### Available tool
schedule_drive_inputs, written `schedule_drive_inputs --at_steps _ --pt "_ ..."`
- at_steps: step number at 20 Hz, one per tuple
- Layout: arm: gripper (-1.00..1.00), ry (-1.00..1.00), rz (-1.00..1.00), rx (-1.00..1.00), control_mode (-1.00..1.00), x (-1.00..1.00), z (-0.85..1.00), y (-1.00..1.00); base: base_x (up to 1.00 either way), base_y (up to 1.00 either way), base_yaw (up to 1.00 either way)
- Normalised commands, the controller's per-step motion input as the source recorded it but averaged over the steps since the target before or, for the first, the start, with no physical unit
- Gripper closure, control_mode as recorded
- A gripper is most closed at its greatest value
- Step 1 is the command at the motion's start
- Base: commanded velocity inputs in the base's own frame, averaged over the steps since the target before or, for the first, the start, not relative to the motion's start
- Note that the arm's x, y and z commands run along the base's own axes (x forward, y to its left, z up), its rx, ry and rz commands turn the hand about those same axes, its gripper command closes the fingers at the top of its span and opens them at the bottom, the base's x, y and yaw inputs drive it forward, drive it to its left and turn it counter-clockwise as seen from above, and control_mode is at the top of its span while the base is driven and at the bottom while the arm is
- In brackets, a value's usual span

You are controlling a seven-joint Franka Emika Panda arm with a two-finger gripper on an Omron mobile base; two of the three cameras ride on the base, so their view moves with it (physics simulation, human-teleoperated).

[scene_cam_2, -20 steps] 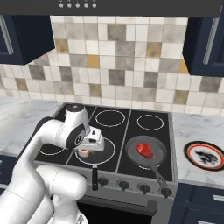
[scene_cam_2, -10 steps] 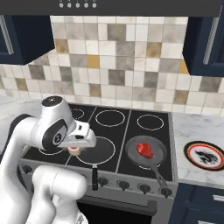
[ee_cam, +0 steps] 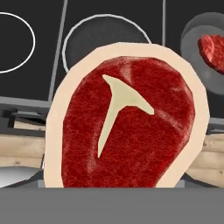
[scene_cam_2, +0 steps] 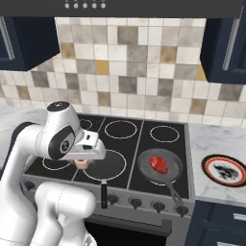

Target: Place one of the steaks on the plate and the other in the bowl. Then place the bowl in the fridge.

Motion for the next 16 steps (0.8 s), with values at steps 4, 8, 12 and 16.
schedule_drive_inputs --at_steps 4,8,12,16 --pt "1.00 0.00 0.00 0.00 1.00 0.00 0.00 0.00 -0.19 -0.66 -0.13" --pt "1.00 0.00 0.00 0.00 1.00 0.00 0.00 0.00 -0.02 -1.00 -0.04" --pt "1.00 0.00 0.00 0.00 1.00 0.00 0.00 0.00 0.00 -1.00 0.00" --pt "1.00 0.00 0.00 0.00 1.00 0.00 0.00 0.00 0.10 -1.00 -0.02"
